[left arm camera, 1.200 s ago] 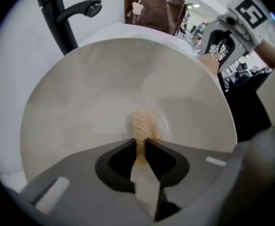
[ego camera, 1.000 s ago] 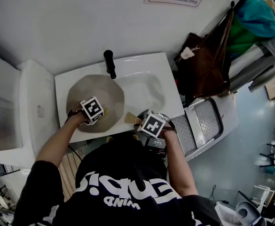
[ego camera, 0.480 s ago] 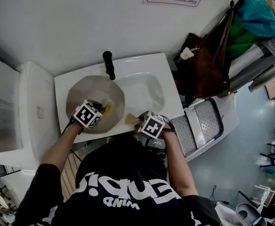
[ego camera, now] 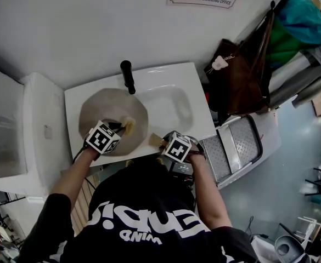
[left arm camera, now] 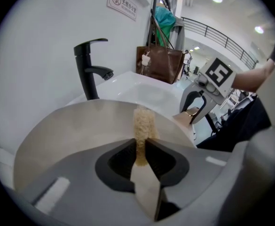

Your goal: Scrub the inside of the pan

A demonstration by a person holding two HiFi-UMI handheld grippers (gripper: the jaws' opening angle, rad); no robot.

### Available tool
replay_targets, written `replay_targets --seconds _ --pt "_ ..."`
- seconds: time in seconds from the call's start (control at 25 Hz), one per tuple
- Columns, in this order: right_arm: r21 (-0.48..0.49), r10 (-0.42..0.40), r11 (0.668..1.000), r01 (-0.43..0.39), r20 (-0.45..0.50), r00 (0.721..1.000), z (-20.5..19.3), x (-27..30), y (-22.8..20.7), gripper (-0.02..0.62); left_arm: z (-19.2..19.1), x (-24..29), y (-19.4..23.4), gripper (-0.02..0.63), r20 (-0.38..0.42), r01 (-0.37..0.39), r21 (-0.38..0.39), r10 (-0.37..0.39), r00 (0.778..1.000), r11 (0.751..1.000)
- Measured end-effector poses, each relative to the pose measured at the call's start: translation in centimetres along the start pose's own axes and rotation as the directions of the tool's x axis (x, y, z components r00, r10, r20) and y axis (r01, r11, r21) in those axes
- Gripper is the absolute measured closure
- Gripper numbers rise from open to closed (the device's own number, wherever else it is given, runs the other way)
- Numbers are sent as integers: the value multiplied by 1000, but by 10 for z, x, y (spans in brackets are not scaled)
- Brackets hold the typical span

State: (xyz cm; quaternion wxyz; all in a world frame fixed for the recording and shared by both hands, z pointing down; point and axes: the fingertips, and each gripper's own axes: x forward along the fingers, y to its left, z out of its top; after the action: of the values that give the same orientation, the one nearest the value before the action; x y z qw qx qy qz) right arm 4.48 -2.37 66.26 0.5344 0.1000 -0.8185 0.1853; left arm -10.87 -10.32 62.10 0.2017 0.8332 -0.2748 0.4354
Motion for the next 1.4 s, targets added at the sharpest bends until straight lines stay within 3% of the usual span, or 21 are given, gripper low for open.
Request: replay_targets --seconds 0.44,0.72,0.88,1.12,1.4 --pt "-3 8 1000 -8 23 1000 -2 3 -3 431 5 -1 -2 548 16 4 -8 -4 1000 1000" --pt "-23 -55 998 56 34 998 2 -8 -6 430 15 -7 3 548 44 3 -9 -3 999 1000" --pt "-34 -46 998 48 49 998 3 -17 -5 431 17 -9 3 548 55 7 -9 -7 998 1000" --pt "-39 -108 993 115 147 983 24 -62 -14 431 36 -23 4 548 118 5 -23 -2 993 1000" --pt "-52 -168 980 194 317 934 70 -139 -8 431 77 -63 -3 548 207 21 -28 -15 978 999"
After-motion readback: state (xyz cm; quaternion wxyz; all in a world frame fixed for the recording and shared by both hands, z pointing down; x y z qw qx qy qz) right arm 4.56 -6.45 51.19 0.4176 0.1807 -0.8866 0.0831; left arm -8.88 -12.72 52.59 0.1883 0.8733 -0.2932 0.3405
